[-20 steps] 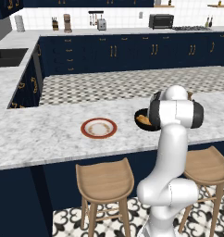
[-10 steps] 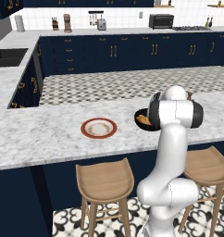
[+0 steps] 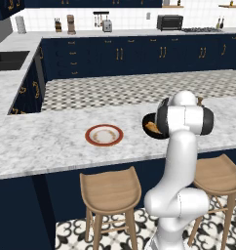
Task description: Pick the chicken drumstick and broccoli from their plates and place them in the bowl. Then put the bowl in the fridge.
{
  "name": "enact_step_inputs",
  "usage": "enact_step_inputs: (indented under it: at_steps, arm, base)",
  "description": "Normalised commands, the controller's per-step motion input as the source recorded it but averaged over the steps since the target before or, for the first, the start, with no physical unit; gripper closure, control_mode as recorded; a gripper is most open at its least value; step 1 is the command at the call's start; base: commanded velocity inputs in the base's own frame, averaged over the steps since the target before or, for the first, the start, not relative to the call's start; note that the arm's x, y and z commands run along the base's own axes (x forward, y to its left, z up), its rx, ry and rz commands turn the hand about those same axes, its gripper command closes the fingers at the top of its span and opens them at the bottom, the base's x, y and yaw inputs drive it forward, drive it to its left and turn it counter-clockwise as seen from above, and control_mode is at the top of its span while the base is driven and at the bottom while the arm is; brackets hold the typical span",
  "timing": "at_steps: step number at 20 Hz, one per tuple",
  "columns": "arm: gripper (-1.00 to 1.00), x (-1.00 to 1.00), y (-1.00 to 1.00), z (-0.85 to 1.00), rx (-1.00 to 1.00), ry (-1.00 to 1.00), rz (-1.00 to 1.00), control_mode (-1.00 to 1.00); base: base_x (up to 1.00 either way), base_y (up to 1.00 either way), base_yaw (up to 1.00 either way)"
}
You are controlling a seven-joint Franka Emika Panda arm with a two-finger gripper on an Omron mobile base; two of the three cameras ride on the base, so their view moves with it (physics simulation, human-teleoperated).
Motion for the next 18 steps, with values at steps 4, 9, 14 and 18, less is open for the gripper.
enact_step_inputs:
  at_steps: [4,9,14,18]
  arm:
    - [1.00,-0.08,0.00,0.16,0.00,-0.01,-0.06,-1.00]
    - [1.00,-0.27,0.00,0.76,0.01,0.00,-0.16,-1.00]
    - [1.00,-0.46,0.04,0.86,0.01,0.00,-0.26,-1.00]
    - [1.00,-0.67,0.43,0.97,0.00,0.00,-0.32,-1.00]
  base:
    - [0.00,0.00,0.00]
    - [0.00,0.00,0.00]
    - [0.00,0.00,0.00]
    - [0.00,0.00,0.00]
